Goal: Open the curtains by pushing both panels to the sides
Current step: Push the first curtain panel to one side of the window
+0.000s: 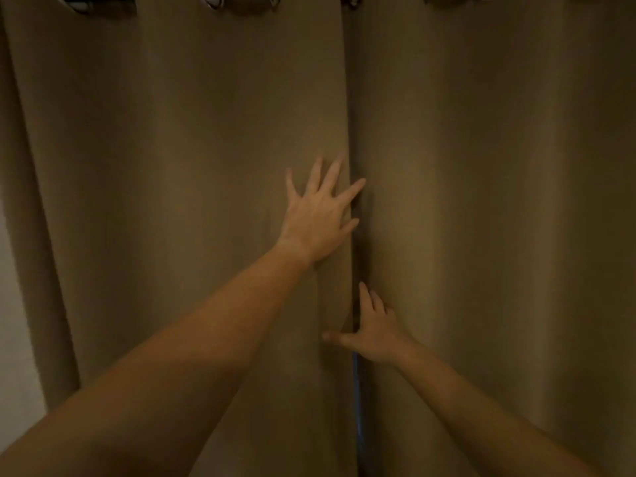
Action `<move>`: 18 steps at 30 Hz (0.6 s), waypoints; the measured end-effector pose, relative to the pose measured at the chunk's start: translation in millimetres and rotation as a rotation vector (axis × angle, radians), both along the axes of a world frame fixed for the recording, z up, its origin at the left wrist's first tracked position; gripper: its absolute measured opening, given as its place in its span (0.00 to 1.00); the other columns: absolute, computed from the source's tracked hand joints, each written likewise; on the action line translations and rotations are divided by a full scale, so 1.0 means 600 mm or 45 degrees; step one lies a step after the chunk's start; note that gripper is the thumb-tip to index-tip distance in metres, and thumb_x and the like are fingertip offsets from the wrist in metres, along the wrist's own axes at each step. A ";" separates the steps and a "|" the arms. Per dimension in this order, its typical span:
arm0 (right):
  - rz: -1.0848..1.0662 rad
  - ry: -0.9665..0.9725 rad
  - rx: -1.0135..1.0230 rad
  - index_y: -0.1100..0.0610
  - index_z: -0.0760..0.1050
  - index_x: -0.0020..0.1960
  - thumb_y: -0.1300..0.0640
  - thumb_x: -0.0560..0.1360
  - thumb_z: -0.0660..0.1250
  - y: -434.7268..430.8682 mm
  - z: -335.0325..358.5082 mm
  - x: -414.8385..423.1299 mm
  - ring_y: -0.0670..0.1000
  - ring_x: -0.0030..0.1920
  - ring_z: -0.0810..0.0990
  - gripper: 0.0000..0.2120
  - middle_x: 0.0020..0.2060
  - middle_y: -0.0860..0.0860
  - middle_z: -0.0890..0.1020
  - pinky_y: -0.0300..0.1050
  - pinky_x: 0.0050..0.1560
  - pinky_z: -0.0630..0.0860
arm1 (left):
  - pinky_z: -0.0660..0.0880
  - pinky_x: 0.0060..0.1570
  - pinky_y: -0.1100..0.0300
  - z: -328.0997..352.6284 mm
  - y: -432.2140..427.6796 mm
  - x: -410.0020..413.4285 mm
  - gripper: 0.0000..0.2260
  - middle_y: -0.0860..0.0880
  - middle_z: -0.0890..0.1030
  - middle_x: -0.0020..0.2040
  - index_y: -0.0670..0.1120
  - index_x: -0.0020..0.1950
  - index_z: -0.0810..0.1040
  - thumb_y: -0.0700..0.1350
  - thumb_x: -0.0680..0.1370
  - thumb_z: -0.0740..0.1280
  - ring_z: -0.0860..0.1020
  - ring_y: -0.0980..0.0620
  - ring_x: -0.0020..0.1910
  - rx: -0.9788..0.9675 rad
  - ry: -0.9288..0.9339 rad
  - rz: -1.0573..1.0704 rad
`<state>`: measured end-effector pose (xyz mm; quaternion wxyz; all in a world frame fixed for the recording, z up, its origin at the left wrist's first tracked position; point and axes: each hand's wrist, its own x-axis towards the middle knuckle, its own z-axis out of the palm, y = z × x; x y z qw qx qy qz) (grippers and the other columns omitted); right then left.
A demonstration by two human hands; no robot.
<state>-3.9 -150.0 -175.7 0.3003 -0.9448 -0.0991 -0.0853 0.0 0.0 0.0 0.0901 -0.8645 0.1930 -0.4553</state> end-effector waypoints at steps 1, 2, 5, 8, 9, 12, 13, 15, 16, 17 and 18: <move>-0.007 -0.009 0.000 0.52 0.32 0.85 0.21 0.65 0.71 0.010 -0.003 0.008 0.62 0.84 0.46 0.70 0.85 0.57 0.43 0.58 0.82 0.51 | 0.44 0.79 0.20 0.001 -0.001 0.008 0.32 0.46 0.42 0.90 0.64 0.88 0.53 0.68 0.85 0.58 0.42 0.36 0.89 0.048 -0.008 0.030; -0.029 -0.005 0.001 0.52 0.32 0.85 0.19 0.63 0.70 0.019 -0.007 0.020 0.62 0.84 0.46 0.71 0.85 0.57 0.43 0.59 0.82 0.51 | 0.44 0.78 0.20 0.004 -0.003 0.014 0.33 0.46 0.42 0.90 0.64 0.88 0.53 0.68 0.85 0.59 0.42 0.36 0.89 0.048 -0.014 0.044; -0.090 0.005 0.031 0.51 0.32 0.84 0.11 0.53 0.63 0.049 -0.028 0.049 0.61 0.84 0.45 0.77 0.86 0.54 0.41 0.63 0.81 0.52 | 0.44 0.78 0.19 -0.002 -0.014 0.037 0.33 0.45 0.42 0.90 0.63 0.88 0.57 0.68 0.84 0.61 0.42 0.35 0.89 0.054 -0.092 0.042; -0.100 -0.008 0.049 0.50 0.30 0.84 0.16 0.60 0.67 0.071 -0.048 0.055 0.62 0.83 0.47 0.72 0.85 0.52 0.39 0.64 0.79 0.57 | 0.47 0.78 0.18 -0.016 -0.008 0.071 0.35 0.43 0.44 0.90 0.62 0.87 0.60 0.70 0.82 0.63 0.44 0.34 0.89 0.116 -0.197 0.083; -0.103 -0.032 0.028 0.49 0.30 0.84 0.18 0.62 0.68 0.076 -0.053 0.055 0.63 0.83 0.47 0.70 0.85 0.51 0.38 0.65 0.79 0.58 | 0.48 0.78 0.17 -0.019 -0.004 0.082 0.36 0.43 0.44 0.90 0.62 0.87 0.60 0.70 0.81 0.63 0.44 0.34 0.89 0.124 -0.212 0.107; -0.110 -0.069 -0.061 0.47 0.28 0.83 0.17 0.63 0.66 0.097 -0.062 0.062 0.61 0.83 0.44 0.69 0.85 0.49 0.35 0.71 0.77 0.59 | 0.50 0.77 0.18 -0.030 0.014 0.106 0.38 0.43 0.42 0.90 0.61 0.88 0.59 0.72 0.81 0.62 0.42 0.35 0.89 0.111 -0.238 0.201; -0.105 -0.073 -0.091 0.47 0.27 0.83 0.16 0.62 0.64 0.103 -0.064 0.067 0.61 0.83 0.43 0.69 0.84 0.49 0.34 0.74 0.77 0.58 | 0.50 0.77 0.18 -0.034 0.022 0.113 0.38 0.43 0.42 0.90 0.60 0.88 0.58 0.71 0.81 0.62 0.42 0.35 0.89 0.113 -0.251 0.236; -0.074 -0.069 -0.114 0.46 0.25 0.82 0.14 0.61 0.63 0.115 -0.068 0.082 0.61 0.83 0.41 0.70 0.84 0.48 0.33 0.77 0.76 0.55 | 0.50 0.77 0.18 -0.037 0.041 0.123 0.38 0.42 0.42 0.90 0.59 0.88 0.58 0.70 0.81 0.62 0.41 0.35 0.89 0.112 -0.264 0.280; -0.048 -0.065 -0.113 0.45 0.24 0.81 0.14 0.60 0.64 0.121 -0.069 0.085 0.61 0.83 0.40 0.70 0.84 0.48 0.32 0.79 0.76 0.54 | 0.50 0.78 0.18 -0.038 0.051 0.126 0.38 0.42 0.42 0.90 0.59 0.88 0.57 0.69 0.81 0.63 0.41 0.35 0.89 0.097 -0.273 0.297; -0.026 -0.074 -0.122 0.44 0.23 0.81 0.14 0.61 0.64 0.126 -0.069 0.090 0.61 0.83 0.38 0.70 0.83 0.47 0.32 0.80 0.75 0.54 | 0.49 0.78 0.18 -0.039 0.061 0.129 0.39 0.42 0.42 0.90 0.59 0.88 0.57 0.69 0.81 0.64 0.42 0.35 0.89 0.089 -0.280 0.314; -0.004 -0.082 -0.132 0.44 0.23 0.80 0.15 0.61 0.64 0.132 -0.069 0.096 0.61 0.83 0.38 0.70 0.83 0.46 0.31 0.80 0.75 0.55 | 0.49 0.78 0.19 -0.040 0.070 0.131 0.39 0.41 0.43 0.90 0.58 0.88 0.58 0.68 0.80 0.66 0.42 0.35 0.89 0.080 -0.283 0.328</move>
